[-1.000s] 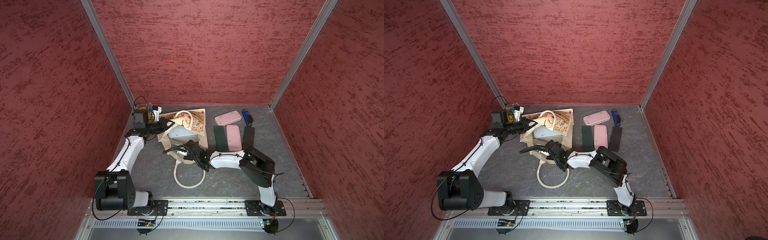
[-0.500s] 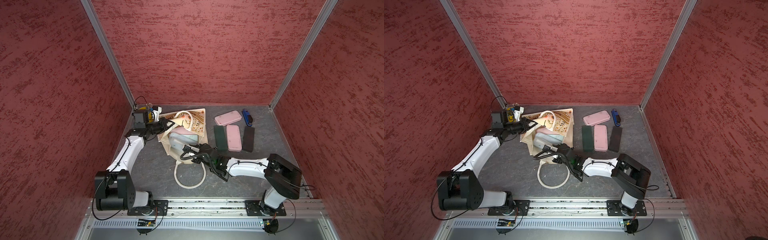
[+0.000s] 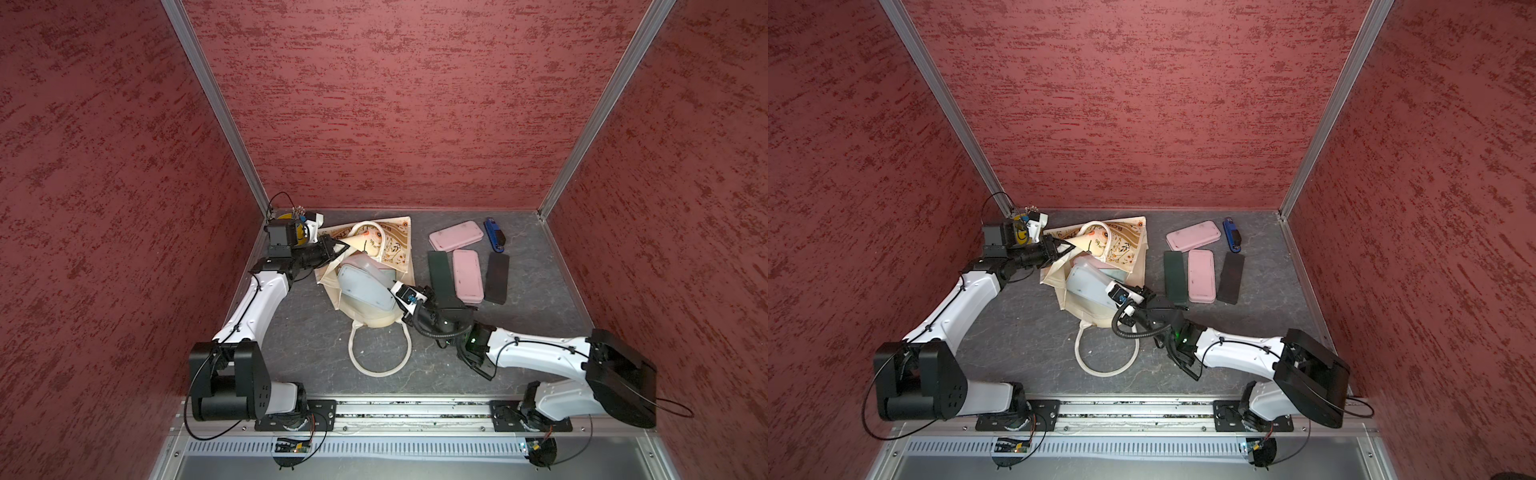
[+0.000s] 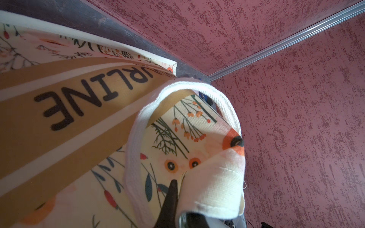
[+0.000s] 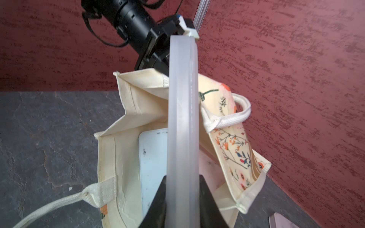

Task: Take out the pencil case from the canvas bag
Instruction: Place the pencil case at the center of the board.

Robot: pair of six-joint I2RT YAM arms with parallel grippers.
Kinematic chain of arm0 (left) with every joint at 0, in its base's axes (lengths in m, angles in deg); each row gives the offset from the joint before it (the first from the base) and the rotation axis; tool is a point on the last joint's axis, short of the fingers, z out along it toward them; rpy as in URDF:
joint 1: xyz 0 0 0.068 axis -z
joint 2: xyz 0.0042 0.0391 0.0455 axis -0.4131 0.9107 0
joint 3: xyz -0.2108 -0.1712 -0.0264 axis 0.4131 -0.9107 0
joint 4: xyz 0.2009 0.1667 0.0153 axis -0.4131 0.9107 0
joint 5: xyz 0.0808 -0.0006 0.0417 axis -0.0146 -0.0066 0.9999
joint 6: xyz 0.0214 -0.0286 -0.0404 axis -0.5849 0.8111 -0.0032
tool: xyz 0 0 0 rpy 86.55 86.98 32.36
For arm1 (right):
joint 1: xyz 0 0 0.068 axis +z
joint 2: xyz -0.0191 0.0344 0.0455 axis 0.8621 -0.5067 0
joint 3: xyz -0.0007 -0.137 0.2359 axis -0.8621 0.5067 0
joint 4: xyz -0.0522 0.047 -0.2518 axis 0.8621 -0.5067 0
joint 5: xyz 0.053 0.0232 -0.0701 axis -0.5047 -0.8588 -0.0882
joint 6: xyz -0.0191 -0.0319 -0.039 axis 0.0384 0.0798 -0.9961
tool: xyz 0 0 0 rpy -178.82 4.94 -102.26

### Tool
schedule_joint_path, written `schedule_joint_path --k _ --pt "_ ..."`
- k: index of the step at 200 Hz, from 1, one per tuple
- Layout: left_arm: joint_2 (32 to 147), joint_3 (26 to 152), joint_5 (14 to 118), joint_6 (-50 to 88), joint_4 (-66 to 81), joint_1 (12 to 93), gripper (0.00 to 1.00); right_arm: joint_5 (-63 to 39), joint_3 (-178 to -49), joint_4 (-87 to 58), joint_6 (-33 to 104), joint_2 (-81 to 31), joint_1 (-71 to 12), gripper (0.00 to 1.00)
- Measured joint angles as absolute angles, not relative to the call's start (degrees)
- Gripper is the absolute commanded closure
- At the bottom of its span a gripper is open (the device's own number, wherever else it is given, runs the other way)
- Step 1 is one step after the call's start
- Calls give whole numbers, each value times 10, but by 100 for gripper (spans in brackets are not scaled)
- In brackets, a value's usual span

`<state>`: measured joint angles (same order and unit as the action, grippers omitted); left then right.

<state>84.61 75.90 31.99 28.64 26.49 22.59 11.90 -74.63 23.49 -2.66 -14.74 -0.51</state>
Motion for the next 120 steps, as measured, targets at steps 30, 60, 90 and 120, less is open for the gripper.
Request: schedule_joint_path --k 30,60,90,120 --pt "846 759 320 286 266 226 96 123 -733 265 -12 -114 -5 100" --pt "846 759 320 286 266 227 96 145 -705 306 -2 -83 -5 100" --pt "847 759 320 286 266 228 96 192 -677 346 8 -62 -7 100" --pt "850 759 319 286 266 228 96 242 -675 359 28 -61 -23 100"
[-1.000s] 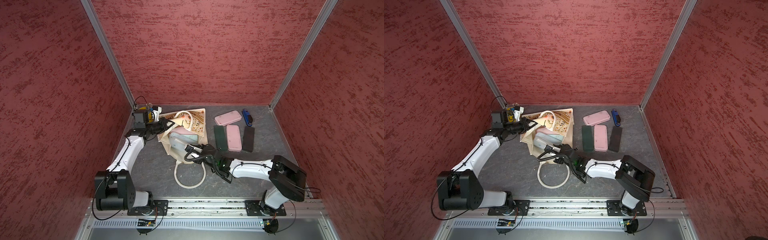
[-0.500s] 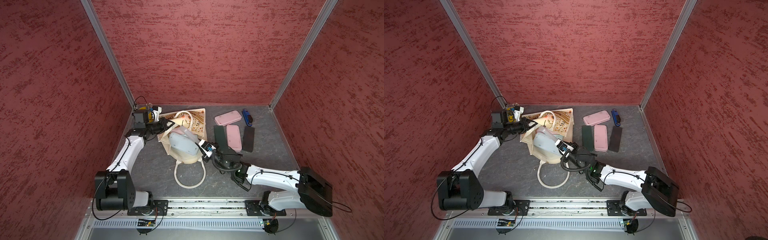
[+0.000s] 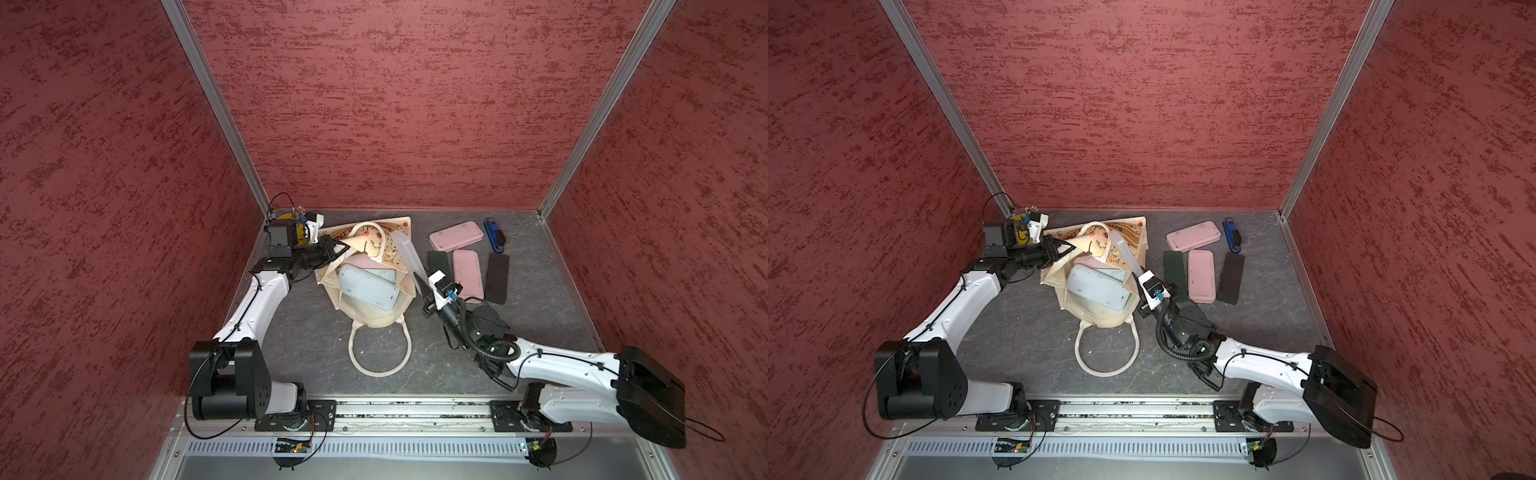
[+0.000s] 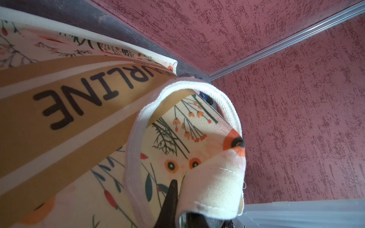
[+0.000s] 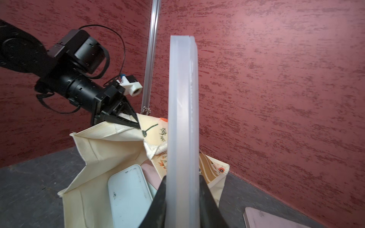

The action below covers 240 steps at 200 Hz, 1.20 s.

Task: Take out the pencil case from the canvas bag
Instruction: Place the pencil case at the center of the board.

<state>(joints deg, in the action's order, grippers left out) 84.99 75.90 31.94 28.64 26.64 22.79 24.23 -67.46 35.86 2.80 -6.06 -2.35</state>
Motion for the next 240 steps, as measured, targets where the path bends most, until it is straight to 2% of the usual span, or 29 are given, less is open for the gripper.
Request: schedule_joint_path --k 90,135,195,240 --pt "850 759 320 286 267 229 96 282 -652 303 199 -39 -137 100" --pt "851 759 322 286 270 235 96 277 -641 178 302 27 -155 100" --pt "856 759 322 286 274 238 96 248 -519 5 536 154 -181 100" --pt "856 759 323 286 276 239 96 242 -512 -141 678 236 -214 100"
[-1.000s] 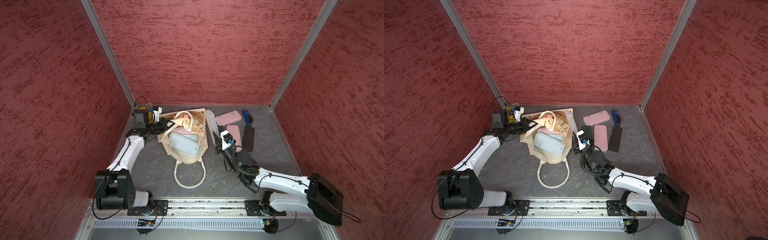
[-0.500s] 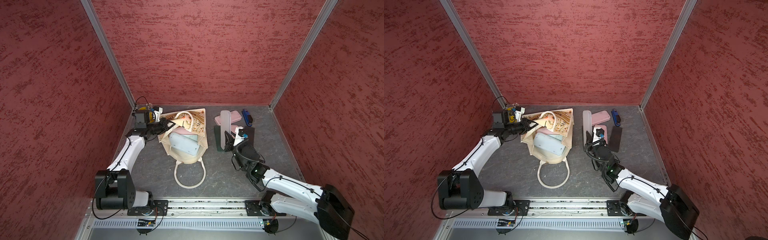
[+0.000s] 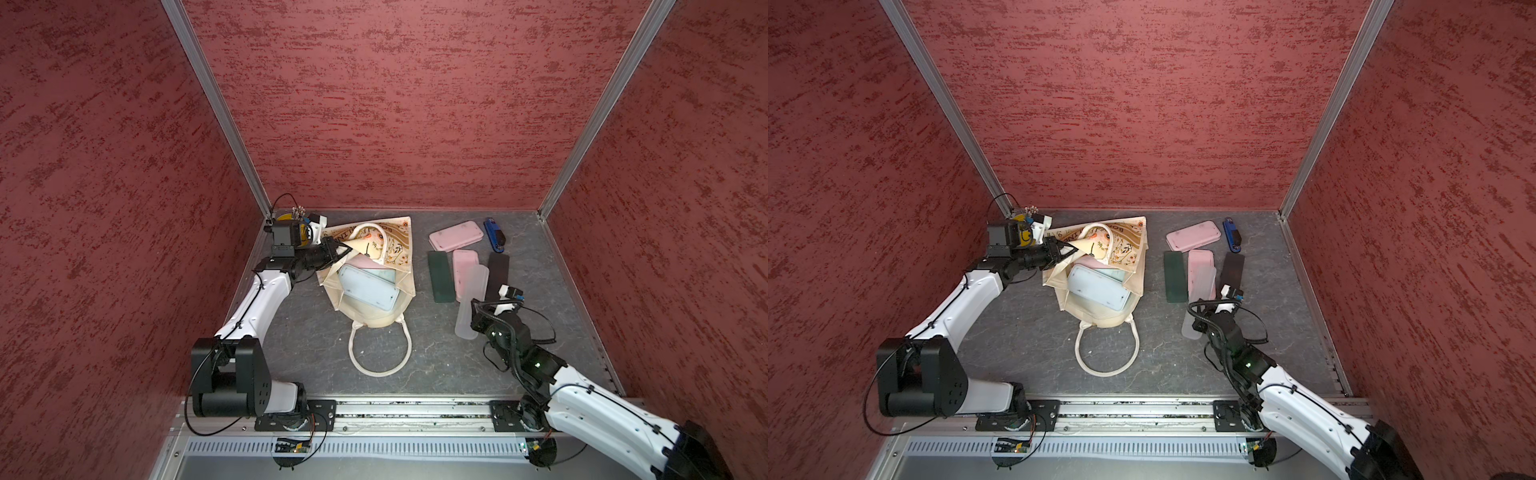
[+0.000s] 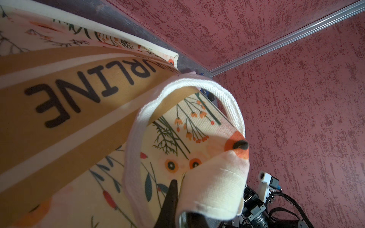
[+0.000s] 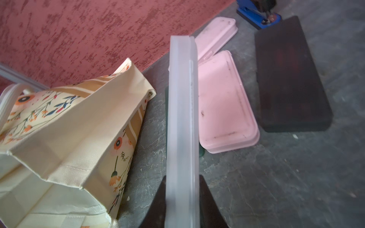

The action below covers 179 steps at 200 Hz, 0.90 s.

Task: Take out the pencil case from the canvas bag
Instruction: Place the pencil case at the center of the board.

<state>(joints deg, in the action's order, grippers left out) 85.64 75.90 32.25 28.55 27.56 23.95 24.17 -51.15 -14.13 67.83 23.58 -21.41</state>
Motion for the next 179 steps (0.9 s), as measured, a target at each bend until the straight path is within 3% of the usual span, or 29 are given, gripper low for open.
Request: schedule_joint_path --k 63,124,179 --pt "856 759 324 282 279 241 96 247 -466 -240 905 329 -260 100" --pt "855 759 324 281 280 241 96 254 -465 -251 1081 286 -284 100" --pt "852 759 324 279 282 241 96 265 -466 -180 1149 226 -318 100"
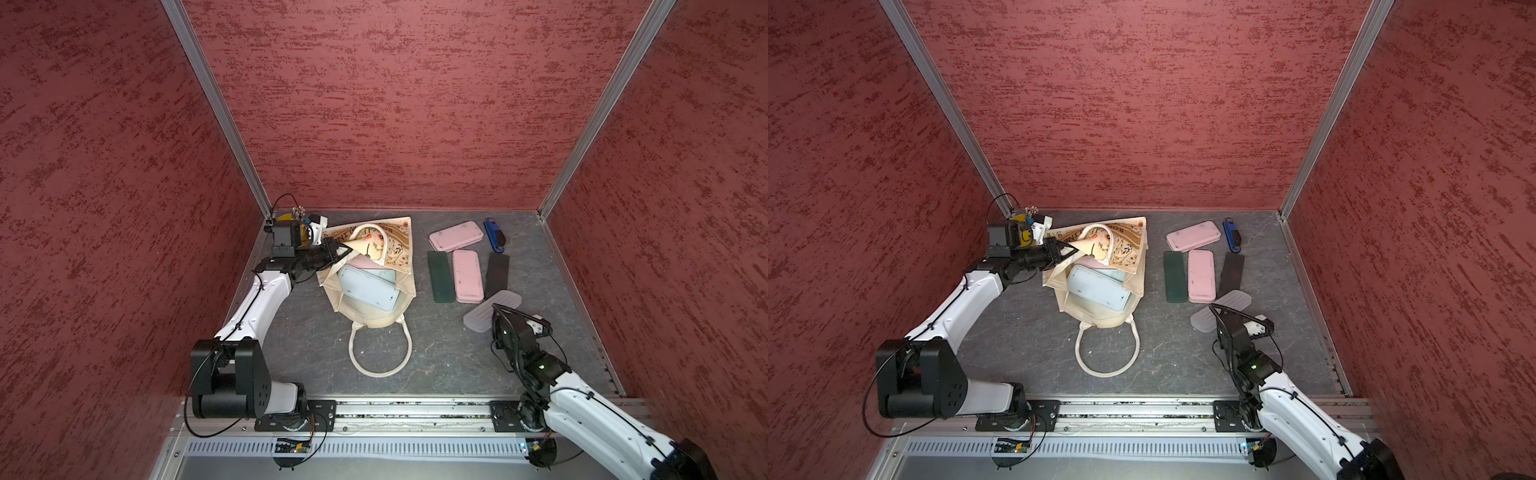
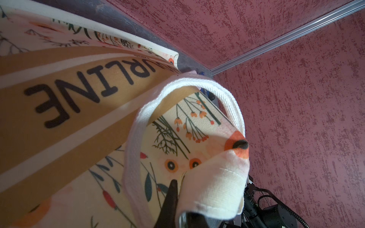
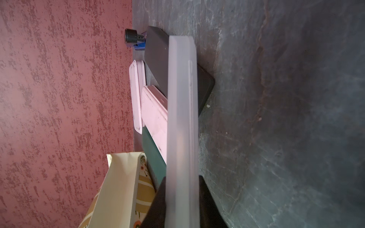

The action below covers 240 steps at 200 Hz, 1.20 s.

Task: Take out the pencil case from the canvas bag
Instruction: Place the pencil case at the center of the board.

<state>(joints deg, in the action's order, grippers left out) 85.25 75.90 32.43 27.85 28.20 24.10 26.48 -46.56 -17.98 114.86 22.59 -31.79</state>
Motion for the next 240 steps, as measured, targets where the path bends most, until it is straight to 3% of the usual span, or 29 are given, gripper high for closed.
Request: schedule_joint_path --k 53,103,183,240 --pt "852 759 324 277 283 241 96 261 -449 -95 1192 181 -337 100" --pt "852 759 324 277 283 241 96 261 -439 -37 1203 149 -339 91" --pt "852 759 324 273 284 241 96 261 -439 -38 1202 149 -339 78" --pt "852 759 325 271 287 241 96 260 -445 -44 1187 129 -339 77"
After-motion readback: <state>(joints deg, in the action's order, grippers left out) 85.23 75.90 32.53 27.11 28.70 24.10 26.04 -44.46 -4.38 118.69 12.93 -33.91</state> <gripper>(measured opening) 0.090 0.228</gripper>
